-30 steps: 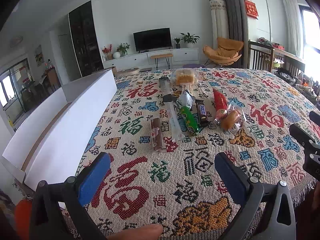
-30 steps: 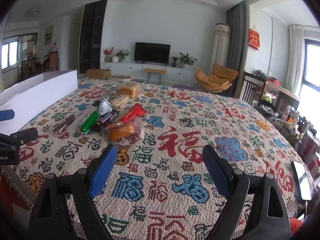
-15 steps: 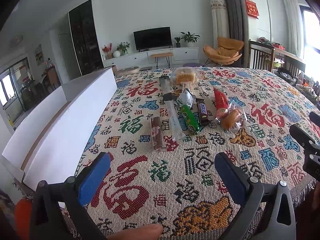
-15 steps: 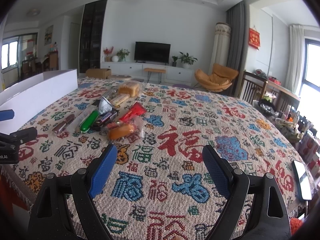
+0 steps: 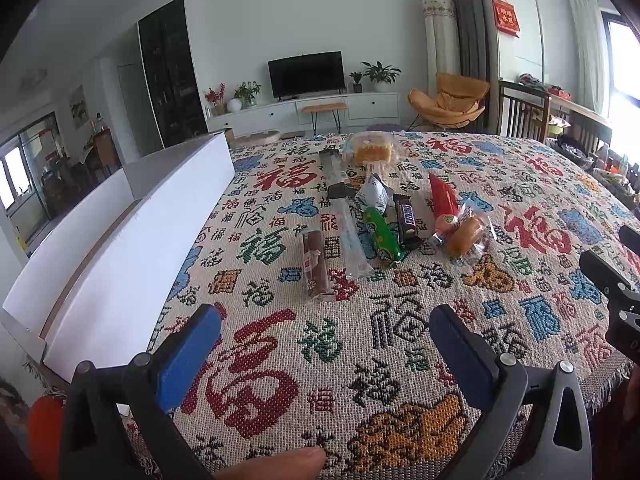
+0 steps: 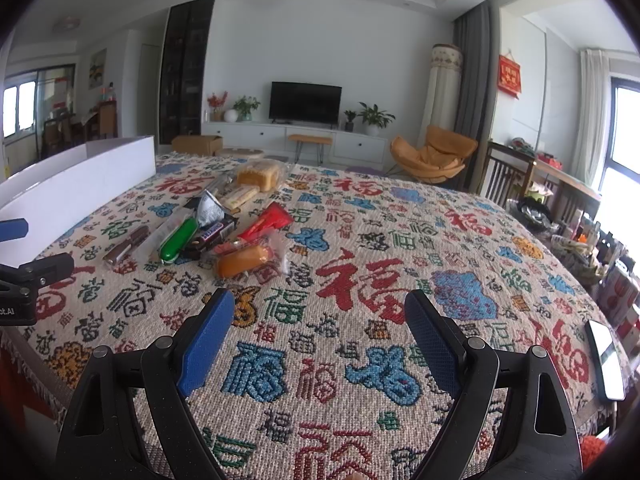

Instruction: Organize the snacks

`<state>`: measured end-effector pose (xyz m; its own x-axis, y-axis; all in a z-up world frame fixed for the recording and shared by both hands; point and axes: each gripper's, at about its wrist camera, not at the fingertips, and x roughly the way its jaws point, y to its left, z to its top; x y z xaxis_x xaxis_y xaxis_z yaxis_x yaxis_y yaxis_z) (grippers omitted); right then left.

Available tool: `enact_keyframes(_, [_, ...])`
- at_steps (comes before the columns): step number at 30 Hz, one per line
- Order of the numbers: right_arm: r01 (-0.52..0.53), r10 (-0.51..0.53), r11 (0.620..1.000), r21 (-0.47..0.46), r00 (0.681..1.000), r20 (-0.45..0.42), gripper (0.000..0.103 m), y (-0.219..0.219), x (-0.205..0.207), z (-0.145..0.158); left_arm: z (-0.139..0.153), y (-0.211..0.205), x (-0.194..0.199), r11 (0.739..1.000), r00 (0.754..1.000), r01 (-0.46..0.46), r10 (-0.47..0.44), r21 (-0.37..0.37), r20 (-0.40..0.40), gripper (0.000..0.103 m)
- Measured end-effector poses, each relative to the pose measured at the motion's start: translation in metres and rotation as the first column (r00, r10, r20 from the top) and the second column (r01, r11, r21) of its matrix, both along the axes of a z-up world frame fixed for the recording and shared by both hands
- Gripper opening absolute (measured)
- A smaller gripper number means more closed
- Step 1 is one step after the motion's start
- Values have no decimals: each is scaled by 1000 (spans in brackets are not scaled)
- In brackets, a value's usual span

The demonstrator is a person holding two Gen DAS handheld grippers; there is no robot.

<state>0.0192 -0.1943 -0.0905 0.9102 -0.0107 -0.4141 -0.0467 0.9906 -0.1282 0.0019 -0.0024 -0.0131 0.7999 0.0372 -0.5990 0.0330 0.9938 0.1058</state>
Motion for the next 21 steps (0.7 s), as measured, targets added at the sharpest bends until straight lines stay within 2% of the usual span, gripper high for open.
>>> enact_keyframes(21, [-1, 1, 1000, 1, 1000, -3, 89, 0, 2, -2, 0, 0, 1, 1000, 1000, 0, 0, -1, -2, 103])
